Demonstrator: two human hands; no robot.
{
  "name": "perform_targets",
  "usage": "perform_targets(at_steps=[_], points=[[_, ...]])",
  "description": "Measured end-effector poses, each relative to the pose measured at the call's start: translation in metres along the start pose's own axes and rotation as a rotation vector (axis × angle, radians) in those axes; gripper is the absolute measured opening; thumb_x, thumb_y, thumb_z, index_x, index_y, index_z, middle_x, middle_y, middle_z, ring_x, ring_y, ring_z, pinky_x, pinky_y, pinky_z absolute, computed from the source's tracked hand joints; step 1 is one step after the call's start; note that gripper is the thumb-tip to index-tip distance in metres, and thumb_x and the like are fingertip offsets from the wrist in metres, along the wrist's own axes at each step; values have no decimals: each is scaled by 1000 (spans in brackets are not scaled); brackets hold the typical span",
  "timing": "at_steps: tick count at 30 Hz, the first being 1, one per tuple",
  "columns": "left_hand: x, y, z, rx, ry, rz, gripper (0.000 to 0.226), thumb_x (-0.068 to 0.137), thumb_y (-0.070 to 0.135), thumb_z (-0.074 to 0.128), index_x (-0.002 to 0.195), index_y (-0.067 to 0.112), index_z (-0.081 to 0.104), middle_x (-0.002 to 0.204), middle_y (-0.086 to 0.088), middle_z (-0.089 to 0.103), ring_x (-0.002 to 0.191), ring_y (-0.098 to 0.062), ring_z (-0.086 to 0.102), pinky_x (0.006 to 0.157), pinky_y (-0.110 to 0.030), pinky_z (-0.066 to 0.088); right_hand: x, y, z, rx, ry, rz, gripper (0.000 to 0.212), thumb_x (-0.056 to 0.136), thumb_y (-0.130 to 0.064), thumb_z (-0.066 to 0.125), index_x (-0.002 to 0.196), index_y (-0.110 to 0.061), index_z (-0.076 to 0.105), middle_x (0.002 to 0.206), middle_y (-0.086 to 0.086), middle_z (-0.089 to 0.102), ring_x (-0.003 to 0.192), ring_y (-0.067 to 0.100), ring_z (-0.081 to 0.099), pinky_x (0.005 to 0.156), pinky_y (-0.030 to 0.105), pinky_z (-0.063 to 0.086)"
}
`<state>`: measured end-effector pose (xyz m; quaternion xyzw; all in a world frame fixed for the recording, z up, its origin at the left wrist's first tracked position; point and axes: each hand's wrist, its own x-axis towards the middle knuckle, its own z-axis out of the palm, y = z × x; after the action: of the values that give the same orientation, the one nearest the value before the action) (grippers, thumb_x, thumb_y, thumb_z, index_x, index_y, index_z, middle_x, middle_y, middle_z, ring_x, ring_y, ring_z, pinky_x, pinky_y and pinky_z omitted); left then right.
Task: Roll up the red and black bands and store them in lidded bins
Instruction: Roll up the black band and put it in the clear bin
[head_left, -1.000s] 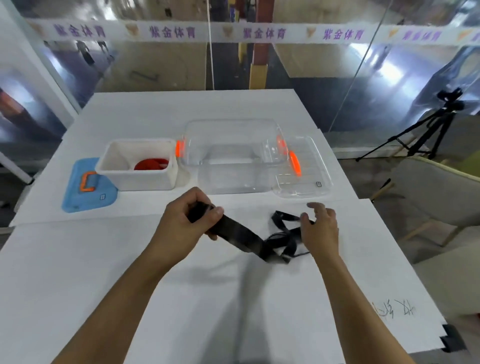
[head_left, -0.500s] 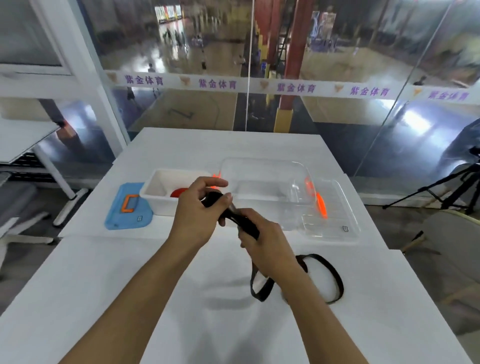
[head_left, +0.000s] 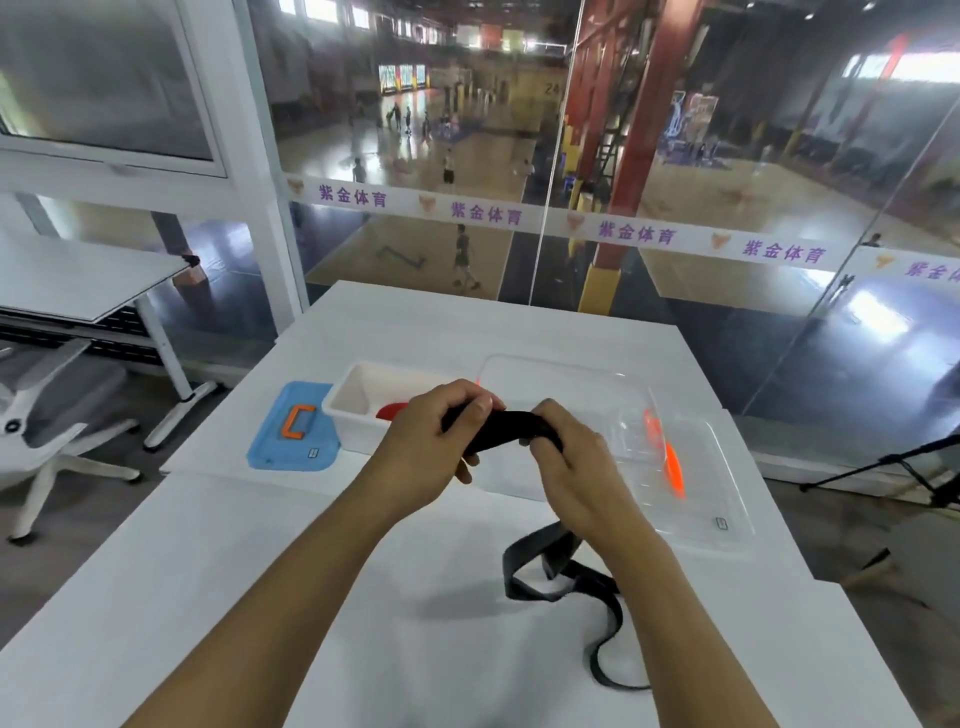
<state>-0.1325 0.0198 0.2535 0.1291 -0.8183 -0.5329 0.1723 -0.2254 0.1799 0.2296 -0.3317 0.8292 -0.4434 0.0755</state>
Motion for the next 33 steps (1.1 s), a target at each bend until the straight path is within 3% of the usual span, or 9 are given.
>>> perform_targets(at_steps=[6,11,15,18,22,25,27,31,33], points=[[-5,10,-15,188,-84,-81,45,108,46,24,105,33,67,90,4,74,87,-14,68,89,-34,55,17,-31,-12,-397,-87,-35,15,101,-23,44,93,-21,56,68,-3,55,68,25,52,56,35,35],[-6,21,-23,70,-112,-155,58,103,59,27,83,29,72,86,1,65,69,-19,62,79,-32,54,29,-59,-35,-464,-111,-93,9,98,-28,54,92,-26,60,77,-5,62,77,23,57,61,34,43],[-3,33,-37,3,-196,-130,21,97,36,56,81,22,57,69,4,56,58,-18,54,67,-36,47,35,-58,-58,-366,-178,-76,10,92,-27,66,82,-31,66,71,-8,62,66,16,57,63,33,48],[2,36,-36,116,-138,-130,12,97,29,51,87,24,55,77,-5,58,62,-17,59,65,-40,47,38,-46,-61,-227,-201,-75,19,92,-20,65,76,-31,64,64,-5,56,57,14,47,60,34,43],[4,30,-29,-35,25,-189,21,93,37,44,89,20,55,81,-10,61,70,-24,61,83,-56,57,31,-41,-44,35,-134,-135,33,95,-16,70,115,-42,64,69,-12,58,58,6,46,60,16,40],[8,25,-23,-259,112,-264,27,96,30,43,106,11,60,91,-14,69,70,-25,63,74,-48,60,14,-47,-19,32,-73,-255,56,91,-21,78,137,-45,56,111,-27,66,87,-2,60,76,8,44],[10,27,-18,-432,172,-319,31,101,20,37,108,5,63,87,-11,73,67,-25,66,67,-39,58,5,-49,2,59,-12,-268,59,87,-26,82,138,-44,58,115,-32,67,94,-8,62,80,6,44],[2,31,-8,-610,194,-358,39,99,19,34,85,7,68,78,-11,74,68,-27,69,69,-36,58,0,-43,34,26,237,-224,47,86,-44,76,132,-49,64,104,-23,74,98,-2,68,84,19,54],[0,29,-6,-633,167,-361,40,99,20,33,82,6,67,75,-11,73,71,-28,69,69,-38,59,0,-36,41,-79,322,-238,43,88,-57,62,130,-50,65,88,-13,73,85,7,68,76,32,58]])
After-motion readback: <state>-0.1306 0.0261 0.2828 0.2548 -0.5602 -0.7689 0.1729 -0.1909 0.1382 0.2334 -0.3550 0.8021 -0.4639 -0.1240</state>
